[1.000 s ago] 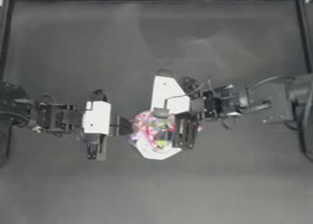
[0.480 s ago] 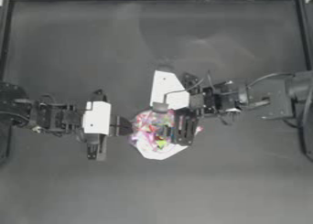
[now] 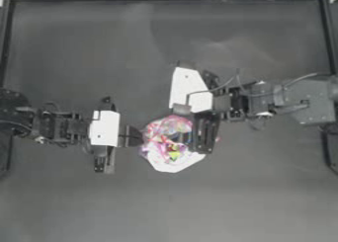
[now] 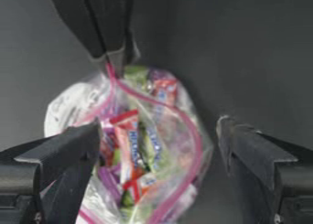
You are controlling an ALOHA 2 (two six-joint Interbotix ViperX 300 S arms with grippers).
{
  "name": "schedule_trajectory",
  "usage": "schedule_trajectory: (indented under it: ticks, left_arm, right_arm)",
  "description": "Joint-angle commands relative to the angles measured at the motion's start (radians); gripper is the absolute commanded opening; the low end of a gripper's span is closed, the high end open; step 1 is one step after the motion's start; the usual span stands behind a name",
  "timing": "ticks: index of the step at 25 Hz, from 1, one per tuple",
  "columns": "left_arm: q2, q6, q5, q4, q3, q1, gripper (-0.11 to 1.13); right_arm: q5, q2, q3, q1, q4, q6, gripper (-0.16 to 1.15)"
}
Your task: Put candy in bag
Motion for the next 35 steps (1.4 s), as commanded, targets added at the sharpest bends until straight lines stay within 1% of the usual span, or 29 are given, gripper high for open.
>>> schedule_trajectory:
  ticks: [1,16,27,35]
  left_arm:
    - [-0.086,0.005,0.002,0.0,-0.02,0.002,0.05]
    - [-0.161,0.041,0.003,0.0,-0.006,0.018,0.05]
    - [-0.249,0.041,0.009,-0.003,0.044,0.018,0.05]
    - [-0.291,0.043,0.009,-0.029,0.081,0.018,0.05]
  right_arm:
    - [-0.003,-0.044,-0.014,0.011,-0.003,-0.002,1.01]
    - [-0.003,-0.103,0.002,0.023,-0.003,-0.002,1.01]
    - [-0.006,-0.152,0.026,0.028,-0.003,0.002,1.01]
    - [-0.006,-0.172,0.037,0.035,-0.003,0.003,1.01]
